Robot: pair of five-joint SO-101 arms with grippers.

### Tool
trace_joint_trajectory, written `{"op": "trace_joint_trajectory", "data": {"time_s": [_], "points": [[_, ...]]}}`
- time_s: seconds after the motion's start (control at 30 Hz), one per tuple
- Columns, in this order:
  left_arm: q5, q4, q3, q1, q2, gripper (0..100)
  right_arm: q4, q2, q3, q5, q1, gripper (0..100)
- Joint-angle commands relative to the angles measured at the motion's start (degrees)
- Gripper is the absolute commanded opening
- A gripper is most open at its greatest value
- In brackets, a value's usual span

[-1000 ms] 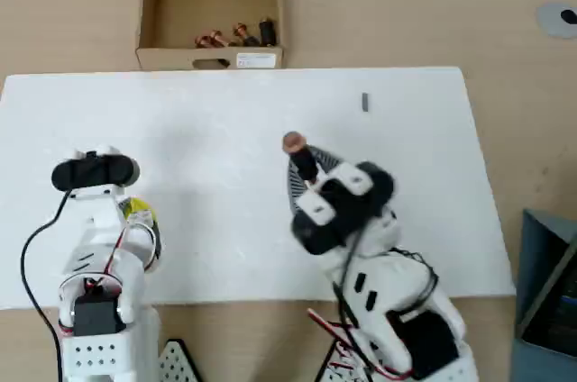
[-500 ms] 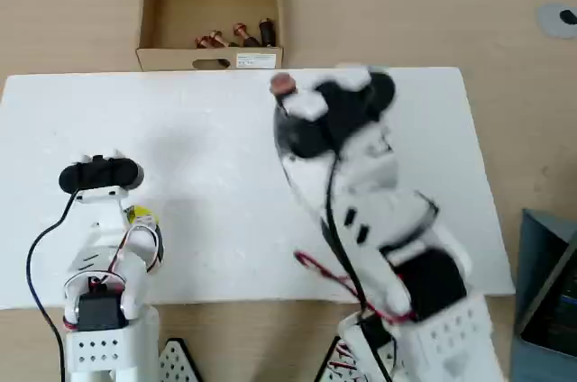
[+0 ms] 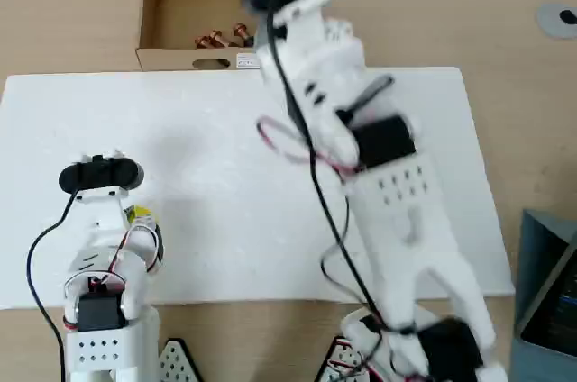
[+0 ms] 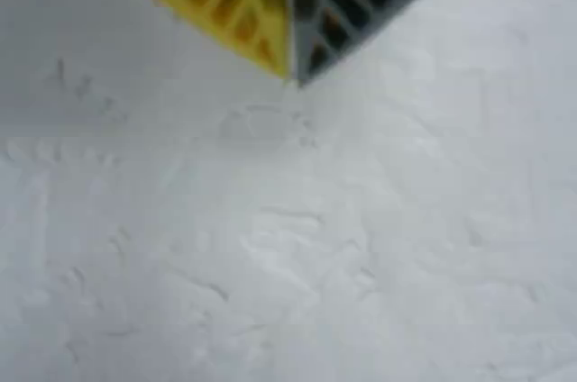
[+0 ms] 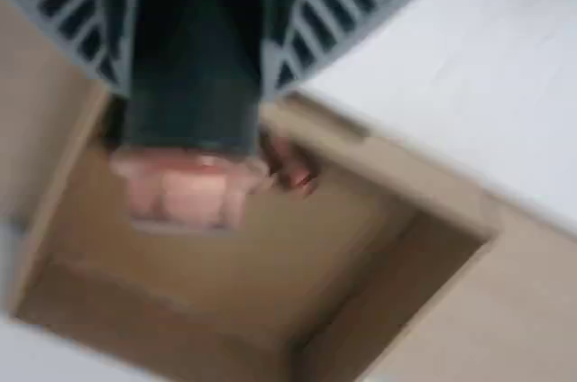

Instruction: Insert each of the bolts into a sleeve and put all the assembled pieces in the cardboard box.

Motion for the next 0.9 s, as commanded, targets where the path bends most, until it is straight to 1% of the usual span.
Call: {"op": "trace_joint_trajectory", "data": {"time_s": [0.0, 0.17, 0.33, 0.53, 0.8, 0.87], "points": [[-0.18, -0.18, -0.26, -0.44, -0.40, 0, -3.52, 7.25, -9.98, -0.26, 1.98, 1.0], [-0.18, -0.18, -0.26, -0.44, -0.40, 0, -7.38, 19.03, -17.98, -0.26, 2.59, 1.0], [-0.18, -0.18, -0.26, -0.44, -0.40, 0, -15.12, 31.34, -24.84, 0.09, 2.59, 1.0], [-0.18, -0.18, -0.26, -0.44, -0.40, 0, -20.57, 47.96, -35.56, 7.38, 2.33, 1.0], [-0.18, -0.18, -0.26, -0.44, -0.40, 0, -20.13, 65.54, -53.76, 15.65, 2.33, 1.2], [-0.18, -0.18, -0.26, -0.44, -0.40, 0, -18.20, 68.53, -57.36, 17.67, 1.80, 1.6]]}}
